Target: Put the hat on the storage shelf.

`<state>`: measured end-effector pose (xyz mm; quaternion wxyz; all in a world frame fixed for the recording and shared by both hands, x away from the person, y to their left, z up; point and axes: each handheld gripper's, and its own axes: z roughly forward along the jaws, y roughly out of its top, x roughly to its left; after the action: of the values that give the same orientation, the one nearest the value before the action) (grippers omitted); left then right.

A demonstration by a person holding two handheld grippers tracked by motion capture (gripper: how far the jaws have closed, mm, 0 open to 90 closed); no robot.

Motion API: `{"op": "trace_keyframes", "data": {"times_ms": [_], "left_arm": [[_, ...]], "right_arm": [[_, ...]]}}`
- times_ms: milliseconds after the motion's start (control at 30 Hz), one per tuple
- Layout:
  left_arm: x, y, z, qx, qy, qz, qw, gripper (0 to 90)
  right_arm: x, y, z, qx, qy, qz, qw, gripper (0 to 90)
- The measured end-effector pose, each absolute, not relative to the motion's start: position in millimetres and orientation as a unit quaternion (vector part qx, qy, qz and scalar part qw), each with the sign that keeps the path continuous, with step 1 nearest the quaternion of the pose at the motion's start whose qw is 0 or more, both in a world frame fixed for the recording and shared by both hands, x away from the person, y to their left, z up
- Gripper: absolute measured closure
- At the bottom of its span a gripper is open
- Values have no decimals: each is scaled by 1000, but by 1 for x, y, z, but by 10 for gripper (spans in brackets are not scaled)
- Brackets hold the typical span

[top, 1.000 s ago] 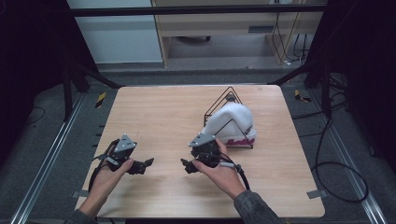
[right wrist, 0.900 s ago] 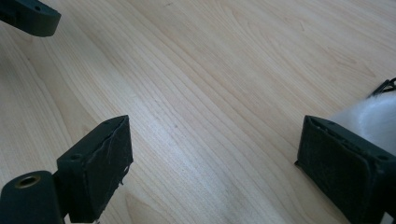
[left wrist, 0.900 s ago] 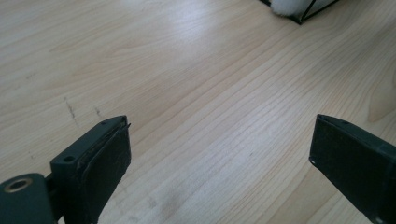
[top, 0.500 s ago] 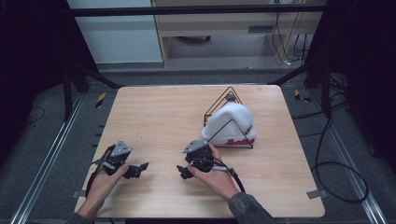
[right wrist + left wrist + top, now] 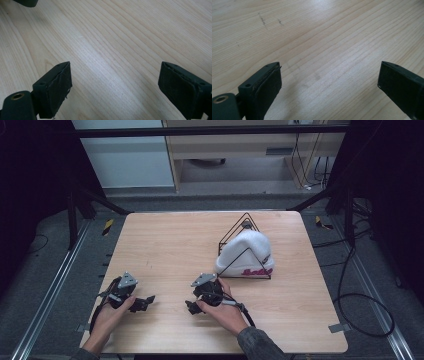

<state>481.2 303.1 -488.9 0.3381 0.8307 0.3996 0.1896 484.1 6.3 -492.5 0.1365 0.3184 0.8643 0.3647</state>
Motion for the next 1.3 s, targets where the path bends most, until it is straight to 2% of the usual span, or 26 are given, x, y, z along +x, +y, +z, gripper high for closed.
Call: {"op": "trace_keyframes", "data": {"times_ms": [300, 667, 1300], "left_arm": [[488, 307, -492, 818, 415, 206, 342, 48], [497, 311, -500, 808, 431, 199, 348, 48], [502, 310, -507, 813, 432, 193, 339, 37]], "right_arm": [[492, 12, -499, 324, 859, 370, 142, 118], [503, 22, -508, 342, 849, 371, 159, 112], [510, 23, -511, 363, 839, 369, 165, 95]]}}
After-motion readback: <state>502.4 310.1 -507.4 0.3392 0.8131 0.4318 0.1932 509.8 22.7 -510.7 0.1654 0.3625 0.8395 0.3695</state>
